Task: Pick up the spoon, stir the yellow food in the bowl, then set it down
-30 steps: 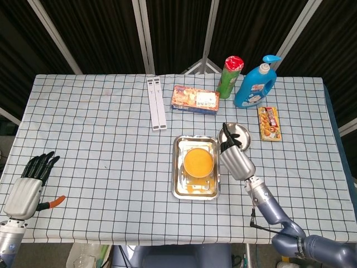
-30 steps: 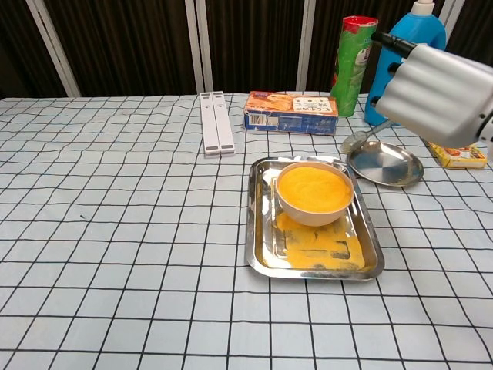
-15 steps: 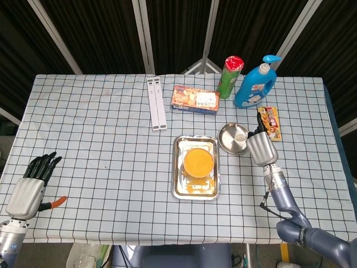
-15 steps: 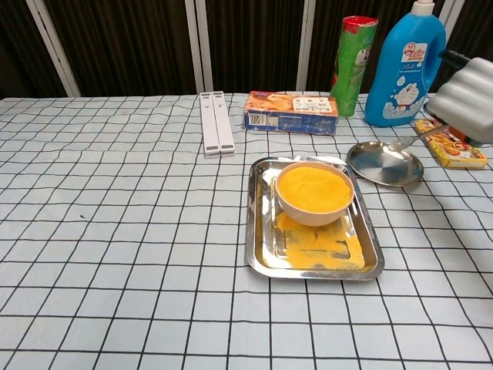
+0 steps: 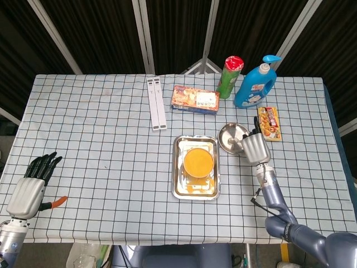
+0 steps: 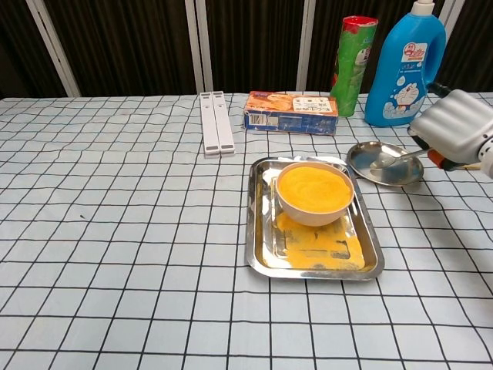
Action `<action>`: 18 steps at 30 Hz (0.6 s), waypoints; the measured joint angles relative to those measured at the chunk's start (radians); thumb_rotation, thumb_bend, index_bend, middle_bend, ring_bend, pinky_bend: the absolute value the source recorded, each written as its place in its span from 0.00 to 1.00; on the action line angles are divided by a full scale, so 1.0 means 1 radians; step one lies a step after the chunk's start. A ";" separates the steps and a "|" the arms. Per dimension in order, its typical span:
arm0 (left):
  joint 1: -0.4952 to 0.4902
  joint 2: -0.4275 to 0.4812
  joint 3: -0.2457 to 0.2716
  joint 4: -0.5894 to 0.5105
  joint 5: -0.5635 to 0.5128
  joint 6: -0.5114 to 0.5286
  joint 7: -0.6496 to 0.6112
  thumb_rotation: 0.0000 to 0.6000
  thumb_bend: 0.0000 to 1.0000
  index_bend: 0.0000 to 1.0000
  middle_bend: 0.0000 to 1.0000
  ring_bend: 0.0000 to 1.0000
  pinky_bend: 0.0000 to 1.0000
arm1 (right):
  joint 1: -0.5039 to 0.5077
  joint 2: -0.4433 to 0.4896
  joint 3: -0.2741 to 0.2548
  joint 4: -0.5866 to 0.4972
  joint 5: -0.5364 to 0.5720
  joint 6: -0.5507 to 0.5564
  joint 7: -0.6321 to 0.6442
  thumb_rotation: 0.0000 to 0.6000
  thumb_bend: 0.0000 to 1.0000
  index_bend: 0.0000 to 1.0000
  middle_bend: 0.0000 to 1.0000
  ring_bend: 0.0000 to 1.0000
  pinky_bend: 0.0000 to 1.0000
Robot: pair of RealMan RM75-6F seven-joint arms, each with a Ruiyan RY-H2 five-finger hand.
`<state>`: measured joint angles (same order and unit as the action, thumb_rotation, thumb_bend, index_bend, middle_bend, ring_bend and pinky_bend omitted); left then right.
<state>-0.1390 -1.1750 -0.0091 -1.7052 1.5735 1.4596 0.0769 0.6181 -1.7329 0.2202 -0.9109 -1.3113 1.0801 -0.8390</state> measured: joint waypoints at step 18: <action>0.002 0.003 0.000 -0.001 0.001 0.005 -0.004 1.00 0.00 0.00 0.00 0.00 0.04 | -0.001 0.010 0.019 -0.060 0.022 0.083 -0.032 1.00 0.47 0.00 0.13 0.01 0.00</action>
<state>-0.1371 -1.1721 -0.0086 -1.7064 1.5746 1.4642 0.0727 0.6166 -1.7229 0.2388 -0.9710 -1.2893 1.1627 -0.8707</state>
